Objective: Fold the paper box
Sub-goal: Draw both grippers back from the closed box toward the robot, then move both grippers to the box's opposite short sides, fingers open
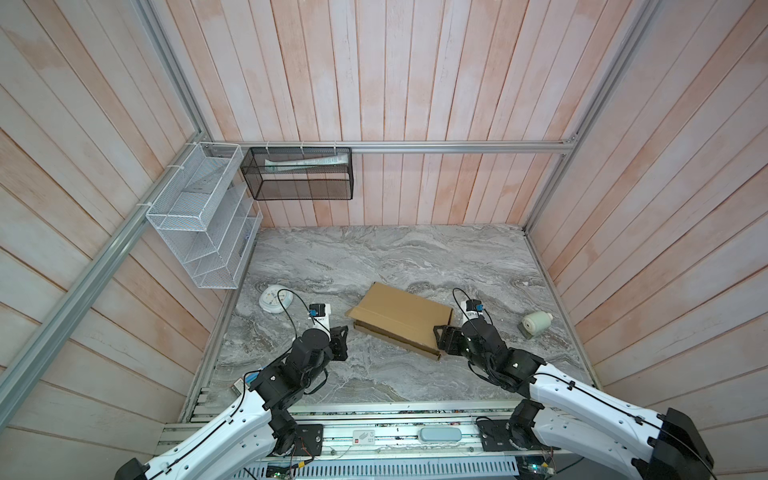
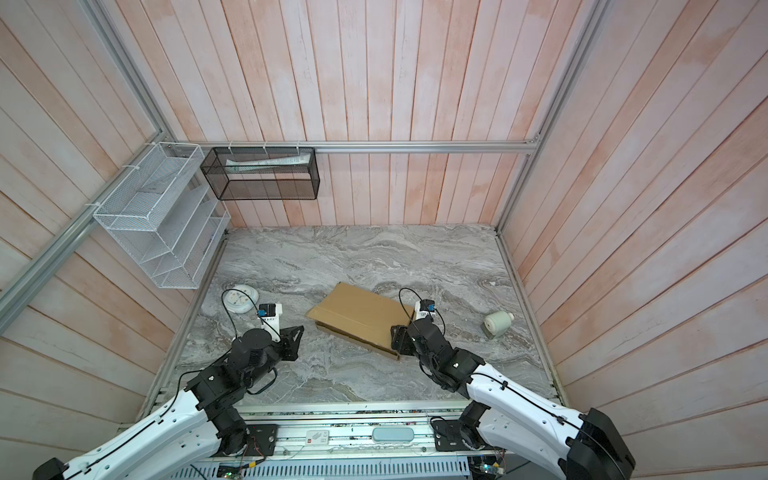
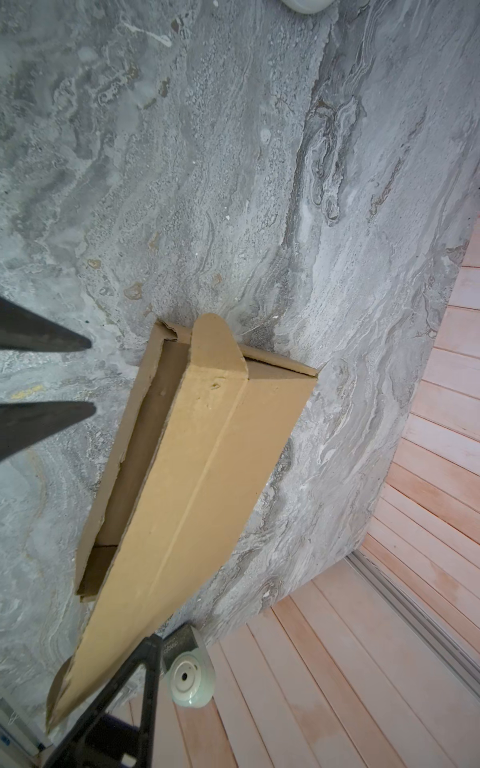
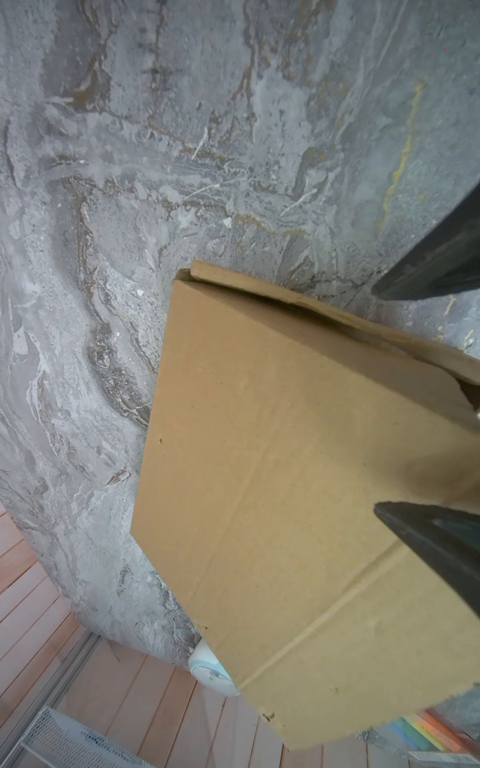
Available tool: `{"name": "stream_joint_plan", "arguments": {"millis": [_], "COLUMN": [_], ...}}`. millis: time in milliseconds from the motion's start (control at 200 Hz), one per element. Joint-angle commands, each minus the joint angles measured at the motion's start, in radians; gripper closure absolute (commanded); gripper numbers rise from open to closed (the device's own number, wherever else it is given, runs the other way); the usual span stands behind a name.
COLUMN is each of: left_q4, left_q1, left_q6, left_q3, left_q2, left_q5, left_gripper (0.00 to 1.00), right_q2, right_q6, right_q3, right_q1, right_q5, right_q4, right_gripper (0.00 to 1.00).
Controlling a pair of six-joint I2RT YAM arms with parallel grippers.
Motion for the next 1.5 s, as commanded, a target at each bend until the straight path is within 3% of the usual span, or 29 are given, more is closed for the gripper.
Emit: {"name": "stream_joint_plan", "arguments": {"millis": [0, 430, 845, 1195, 1496], "left_q4": [0.028, 0.031, 0.015, 0.074, 0.132], "left_q1": [0.027, 0.074, 0.149, 0.324, 0.377], "left_q6": [0.046, 0.061, 0.09, 0.129, 0.143], "left_q3": [0.021, 0.023, 0.026, 0.023, 0.039], "left_q2": [0.002, 0.019, 0.051, 0.143, 0.234], "left_q5": [0.043, 0.097, 0.148, 0.323, 0.396], "left_gripper": [0.77, 0.77, 0.76, 0.7, 0.63], "right_q2": [-0.014, -0.009, 0.121, 0.213, 0.328], "right_q6": [0.038, 0.027, -0.024, -0.061, -0.16], "right_q3": [-0.035, -0.147, -0.167, -0.144, -0.084], "right_q1": [-0.008, -0.076, -0.147, -0.174, -0.205], "right_q5": [0.01, -0.084, -0.2, -0.247, -0.303], "right_q4": [0.008, 0.137, 0.285, 0.328, 0.315], "right_gripper": [0.23, 0.25, 0.33, 0.47, 0.63]}}
